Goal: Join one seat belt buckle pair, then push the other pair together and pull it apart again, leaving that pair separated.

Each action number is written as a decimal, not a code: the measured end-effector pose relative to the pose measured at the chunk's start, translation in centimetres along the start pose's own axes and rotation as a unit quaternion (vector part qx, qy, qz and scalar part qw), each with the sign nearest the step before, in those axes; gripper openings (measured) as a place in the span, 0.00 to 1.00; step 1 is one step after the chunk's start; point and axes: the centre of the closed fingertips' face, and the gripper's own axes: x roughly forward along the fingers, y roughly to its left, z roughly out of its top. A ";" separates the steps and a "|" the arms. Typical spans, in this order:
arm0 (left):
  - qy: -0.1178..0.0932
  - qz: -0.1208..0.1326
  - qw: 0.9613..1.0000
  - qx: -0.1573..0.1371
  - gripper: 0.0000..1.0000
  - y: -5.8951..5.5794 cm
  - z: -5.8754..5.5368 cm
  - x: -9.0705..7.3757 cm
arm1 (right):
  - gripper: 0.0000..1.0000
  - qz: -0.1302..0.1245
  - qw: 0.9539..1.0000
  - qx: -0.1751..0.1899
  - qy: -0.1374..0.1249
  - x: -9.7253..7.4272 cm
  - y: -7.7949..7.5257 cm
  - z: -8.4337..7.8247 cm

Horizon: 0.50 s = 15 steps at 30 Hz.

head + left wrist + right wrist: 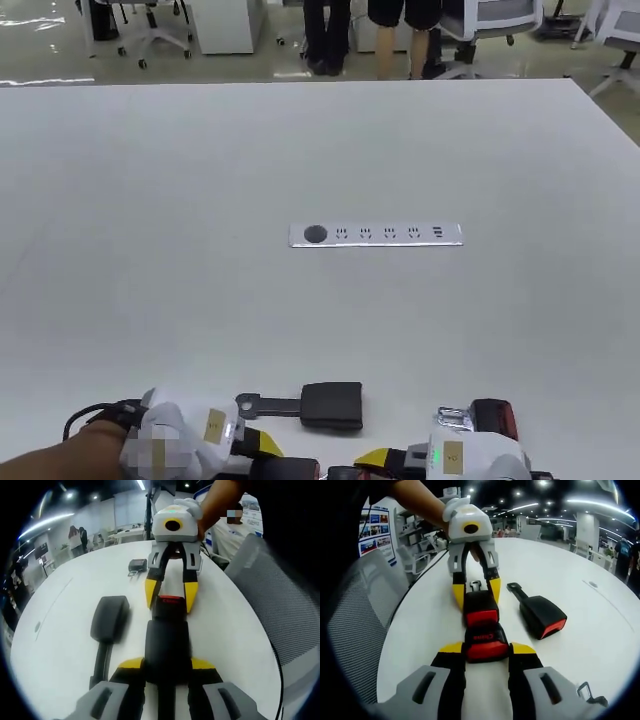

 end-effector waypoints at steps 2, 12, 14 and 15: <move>-0.001 -0.001 1.000 0.000 0.33 0.0 -0.1 0.0 | 0.31 0.000 1.000 0.000 -0.002 0.0 0.0 0.0; 0.008 0.000 1.000 0.007 0.34 -0.1 0.0 0.0 | 0.32 -0.004 1.000 -0.022 -0.005 -0.1 0.0 -0.1; 0.012 -0.001 1.000 0.009 0.34 -0.1 0.0 0.0 | 0.33 -0.002 1.000 -0.009 -0.004 -0.1 -0.1 -0.2; 0.016 -0.002 1.000 0.010 0.34 -0.1 0.0 0.0 | 0.33 -0.003 1.000 -0.013 -0.002 -0.1 -0.1 -0.2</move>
